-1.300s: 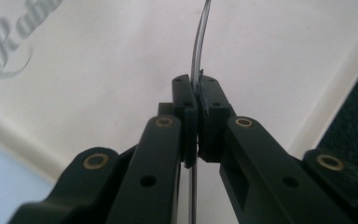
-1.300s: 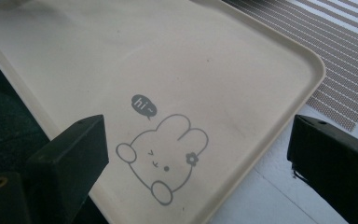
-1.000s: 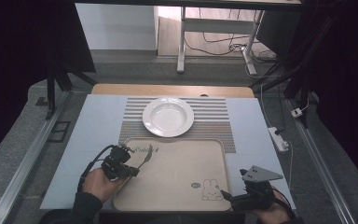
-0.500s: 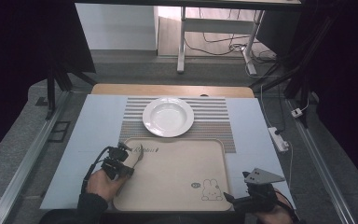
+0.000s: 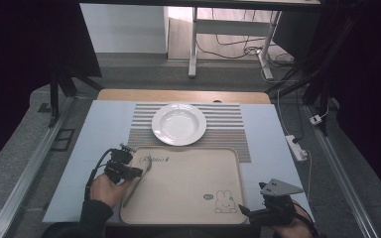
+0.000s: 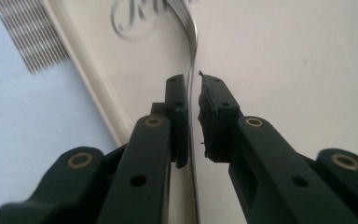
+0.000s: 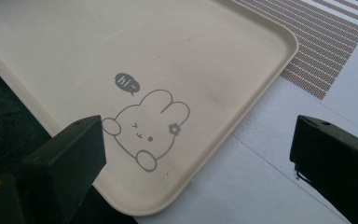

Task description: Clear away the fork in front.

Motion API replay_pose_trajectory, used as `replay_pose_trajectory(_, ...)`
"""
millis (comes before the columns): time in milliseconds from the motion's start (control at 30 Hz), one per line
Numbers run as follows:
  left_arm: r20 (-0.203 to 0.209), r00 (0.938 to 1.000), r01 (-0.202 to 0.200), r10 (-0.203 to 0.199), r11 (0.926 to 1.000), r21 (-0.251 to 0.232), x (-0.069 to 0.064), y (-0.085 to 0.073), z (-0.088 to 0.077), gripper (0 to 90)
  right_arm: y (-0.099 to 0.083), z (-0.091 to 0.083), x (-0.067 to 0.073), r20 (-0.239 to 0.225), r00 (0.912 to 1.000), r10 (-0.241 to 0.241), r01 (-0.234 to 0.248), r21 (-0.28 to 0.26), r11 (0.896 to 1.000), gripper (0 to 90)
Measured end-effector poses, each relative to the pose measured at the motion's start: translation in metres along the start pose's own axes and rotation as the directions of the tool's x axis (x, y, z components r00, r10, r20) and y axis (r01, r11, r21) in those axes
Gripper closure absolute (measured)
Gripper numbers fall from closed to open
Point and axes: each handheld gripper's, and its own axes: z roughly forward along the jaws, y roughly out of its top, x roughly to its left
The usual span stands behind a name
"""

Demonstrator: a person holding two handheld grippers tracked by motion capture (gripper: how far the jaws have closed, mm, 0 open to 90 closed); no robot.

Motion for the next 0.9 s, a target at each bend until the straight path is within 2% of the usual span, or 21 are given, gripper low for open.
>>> replay_pose_trajectory(133, 0.002, 0.9997, -0.023, 0.023, 0.9997, -0.011, 0.002, 0.012, 0.006, 89.2, 0.0, 0.0, 0.0, 0.002, 1.0, -0.003, 0.003, 0.003, 1.0, 3.3)
replay_pose_trajectory(333, -0.028, 0.9987, -0.041, 0.042, 0.9991, 0.01, 0.005, 0.024, 0.02, 89.5, 0.0, 0.0, 0.0, 0.003, 1.0, -0.002, 0.002, 0.003, 1.0, 3.4)
replay_pose_trajectory(433, 0.0, 0.9984, -0.056, 0.056, 0.9984, 0.013, 0.004, 0.026, 0.024, 89.5, 0.0, 0.0, -0.001, 0.005, 1.0, -0.002, 0.002, 0.003, 1.0, 3.4)
replay_pose_trajectory(567, 0.011, 0.9961, -0.088, 0.087, 0.9958, 0.027, -0.004, 0.029, 0.03, 89.5, -0.001, 0.0, -0.001, 0.007, 1.0, -0.005, 0.005, 0.004, 1.0, 3.4)
replay_pose_trajectory(700, 0.023, 0.9938, -0.109, 0.109, 0.994, 0.011, -0.011, 0.031, 0.03, 89.5, -0.001, -0.001, -0.002, 0.01, 0.9999, -0.007, 0.007, 0.004, 1.0, 3.4)
replay_pose_trajectory(833, 0.067, 0.9884, -0.136, 0.136, 0.9907, -0.005, -0.017, 0.033, 0.032, 89.5, -0.001, -0.001, -0.002, 0.011, 0.9999, -0.004, 0.004, 0.002, 1.0, 3.4)
replay_pose_trajectory(900, 0.086, 0.9823, -0.167, 0.167, 0.9859, 0.0, -0.021, 0.033, 0.036, 89.5, -0.001, -0.001, -0.002, 0.011, 0.9999, -0.004, 0.004, 0.003, 1.0, 3.4)
